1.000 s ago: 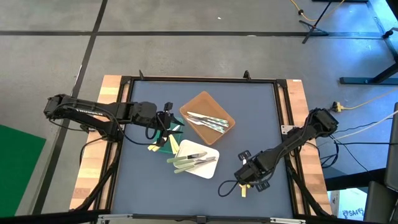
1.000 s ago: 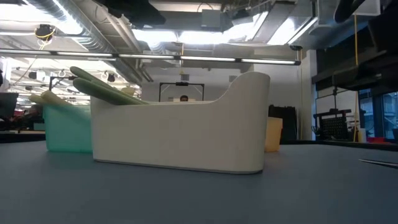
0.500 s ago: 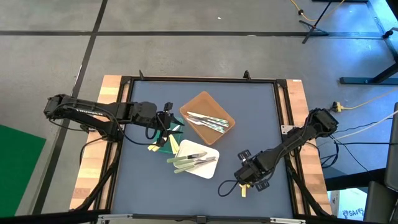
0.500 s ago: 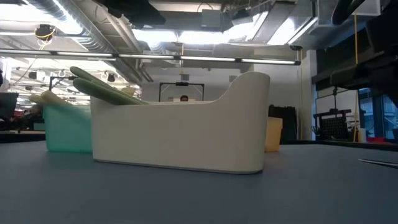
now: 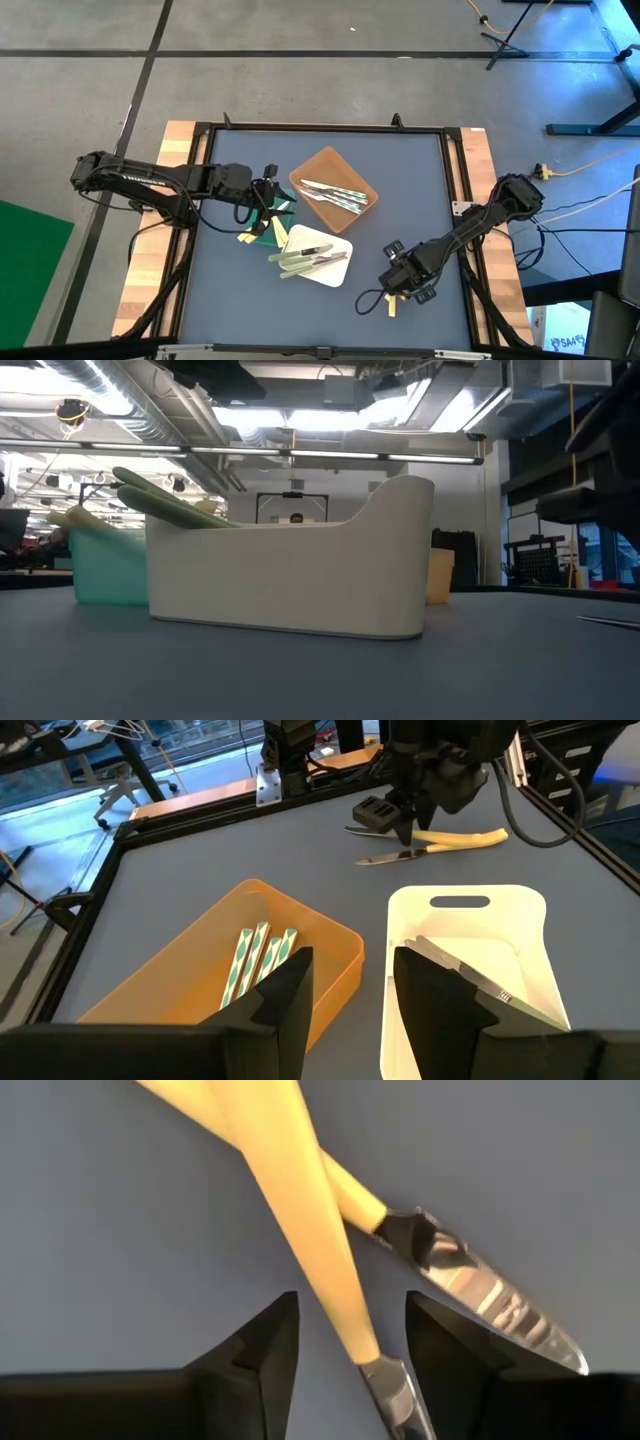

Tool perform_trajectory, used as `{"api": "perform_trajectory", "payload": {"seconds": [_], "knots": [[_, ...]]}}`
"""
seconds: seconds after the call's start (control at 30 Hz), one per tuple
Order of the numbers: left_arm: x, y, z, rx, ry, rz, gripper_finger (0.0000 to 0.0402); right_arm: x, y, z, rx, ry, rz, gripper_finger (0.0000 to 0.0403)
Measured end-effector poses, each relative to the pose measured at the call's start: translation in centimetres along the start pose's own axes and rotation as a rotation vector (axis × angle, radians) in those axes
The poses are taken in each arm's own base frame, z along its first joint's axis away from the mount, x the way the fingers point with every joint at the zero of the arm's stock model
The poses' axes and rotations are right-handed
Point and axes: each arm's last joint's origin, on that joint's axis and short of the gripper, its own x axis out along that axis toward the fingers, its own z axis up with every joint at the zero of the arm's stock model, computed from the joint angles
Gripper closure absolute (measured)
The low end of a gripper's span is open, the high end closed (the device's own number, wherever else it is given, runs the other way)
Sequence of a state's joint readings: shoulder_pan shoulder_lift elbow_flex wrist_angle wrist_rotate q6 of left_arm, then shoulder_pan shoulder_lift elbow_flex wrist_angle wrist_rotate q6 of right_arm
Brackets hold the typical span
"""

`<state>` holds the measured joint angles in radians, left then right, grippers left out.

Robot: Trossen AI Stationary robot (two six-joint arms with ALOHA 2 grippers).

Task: Sort silverware by color (type)
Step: Put the yellow table knife into the green bin

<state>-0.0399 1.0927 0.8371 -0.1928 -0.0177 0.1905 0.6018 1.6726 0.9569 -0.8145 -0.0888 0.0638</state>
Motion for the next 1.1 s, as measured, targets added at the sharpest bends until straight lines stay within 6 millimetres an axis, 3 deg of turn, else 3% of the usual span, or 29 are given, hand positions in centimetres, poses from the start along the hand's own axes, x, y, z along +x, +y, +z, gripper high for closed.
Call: {"api": "perform_trajectory", "payload": {"seconds": [0.63,1.1], "knots": [[0.00,0.00,0.00,0.000,0.000,0.000,0.0266,0.04,0.02,0.12,-0.072,-0.016,0.001,0.0312],[0.00,0.00,0.00,0.000,0.000,0.000,0.0266,0.25,0.00,0.22,-0.072,-0.015,0.001,0.0320]]}}
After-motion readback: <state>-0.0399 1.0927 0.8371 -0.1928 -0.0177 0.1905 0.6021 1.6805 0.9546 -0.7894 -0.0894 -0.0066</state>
